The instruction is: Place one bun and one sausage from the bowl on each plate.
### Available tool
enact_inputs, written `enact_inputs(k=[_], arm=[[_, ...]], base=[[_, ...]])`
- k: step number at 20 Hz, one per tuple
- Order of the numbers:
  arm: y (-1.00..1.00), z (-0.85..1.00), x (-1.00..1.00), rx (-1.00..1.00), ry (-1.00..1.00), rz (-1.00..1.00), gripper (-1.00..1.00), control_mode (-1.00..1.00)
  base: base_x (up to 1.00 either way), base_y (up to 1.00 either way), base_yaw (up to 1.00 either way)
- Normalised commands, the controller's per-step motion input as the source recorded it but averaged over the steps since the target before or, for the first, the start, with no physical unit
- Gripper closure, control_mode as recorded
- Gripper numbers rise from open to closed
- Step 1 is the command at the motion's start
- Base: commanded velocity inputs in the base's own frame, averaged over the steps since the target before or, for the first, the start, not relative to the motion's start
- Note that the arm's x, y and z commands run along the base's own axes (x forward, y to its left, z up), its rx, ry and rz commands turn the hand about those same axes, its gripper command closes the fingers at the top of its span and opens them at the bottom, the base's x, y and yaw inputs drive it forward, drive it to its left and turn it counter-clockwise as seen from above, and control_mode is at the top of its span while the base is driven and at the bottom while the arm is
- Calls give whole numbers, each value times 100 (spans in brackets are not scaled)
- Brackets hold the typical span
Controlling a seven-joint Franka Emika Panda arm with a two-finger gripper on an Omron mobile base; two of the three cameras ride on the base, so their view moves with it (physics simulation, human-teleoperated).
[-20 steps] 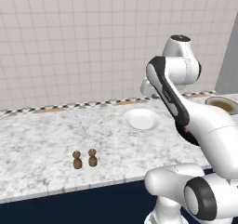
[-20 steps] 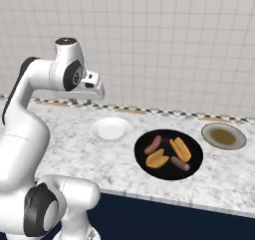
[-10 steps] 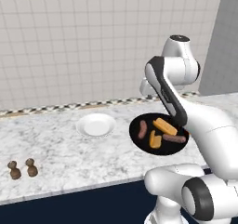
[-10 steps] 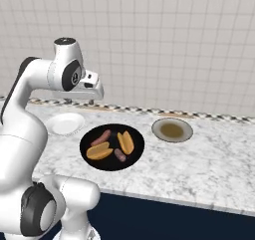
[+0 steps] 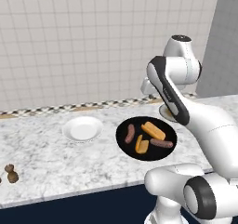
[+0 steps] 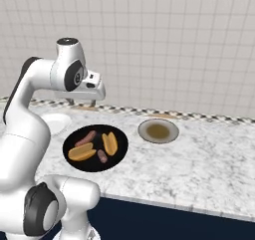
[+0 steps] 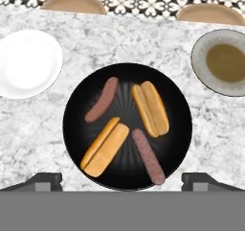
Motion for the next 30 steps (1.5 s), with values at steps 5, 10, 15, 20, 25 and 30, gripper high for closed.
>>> enact_inputs(k=[5, 10, 15, 20, 25, 30], arm=[[-12, -62, 52, -4, 0, 0, -100, -100], [0, -100, 54, -15, 0, 0, -100, -100], [-37, -100, 17, -6, 0, 0, -100, -100], [-52, -90, 0, 0, 0, 0, -100, -100], [-25, -77, 4, 2, -1, 3, -100, -100], [-4, -30, 9, 4, -2, 7, -100, -100]], base=[[0, 0, 0], [0, 0, 0], [0, 0, 0], [0, 0, 0], [0, 0, 0], [0, 0, 0]])
